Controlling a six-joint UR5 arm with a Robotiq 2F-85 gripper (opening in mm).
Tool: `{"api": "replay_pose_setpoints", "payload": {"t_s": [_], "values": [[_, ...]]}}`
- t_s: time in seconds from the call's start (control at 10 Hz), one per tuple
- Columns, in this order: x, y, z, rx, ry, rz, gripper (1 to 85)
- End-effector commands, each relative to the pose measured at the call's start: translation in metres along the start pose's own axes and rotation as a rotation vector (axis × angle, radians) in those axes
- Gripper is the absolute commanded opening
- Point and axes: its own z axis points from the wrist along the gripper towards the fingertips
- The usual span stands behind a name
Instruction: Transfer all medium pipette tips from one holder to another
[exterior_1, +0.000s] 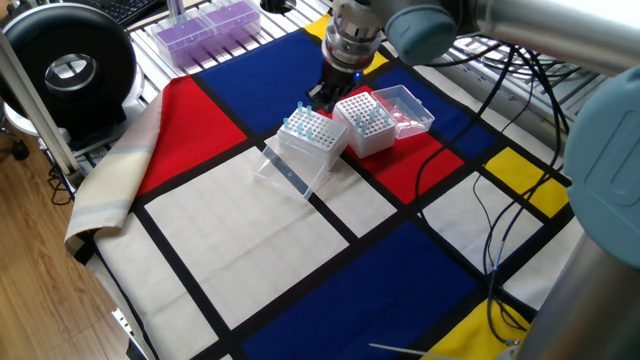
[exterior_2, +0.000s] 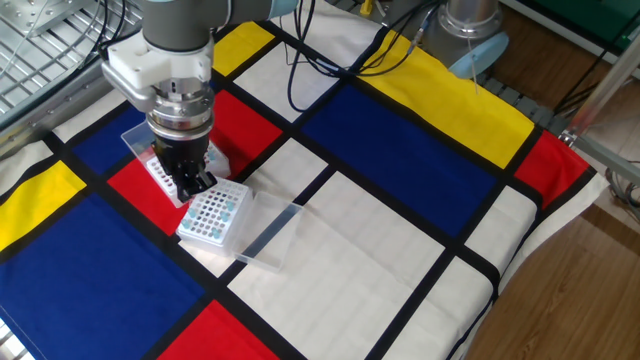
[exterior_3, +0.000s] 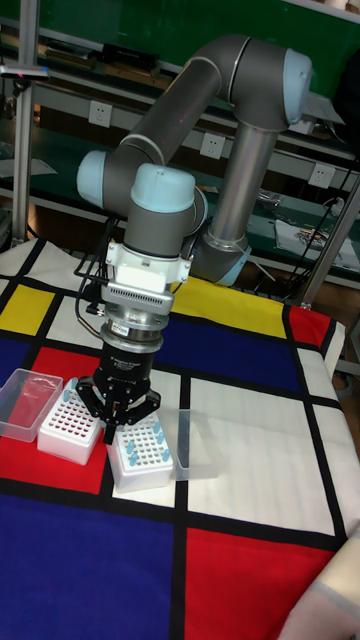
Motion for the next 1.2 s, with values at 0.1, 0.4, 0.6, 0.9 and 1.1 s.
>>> {"api": "replay_pose_setpoints", "payload": {"t_s": [0.1, 0.4, 0.6, 0.9, 1.1], "values": [[0.007, 0.003, 0.003, -0.019, -0.019, 0.013, 1.0], [0.013, 0.006, 0.004, -0.022, -0.027, 0.026, 1.0], [0.018, 0.006, -0.001, -0.020, -0.013, 0.039, 1.0], [0.024, 0.010, -0.005, -0.025, 0.003, 0.072, 1.0], [0.027, 0.015, -0.007, -0.016, 0.003, 0.088, 1.0]]}}
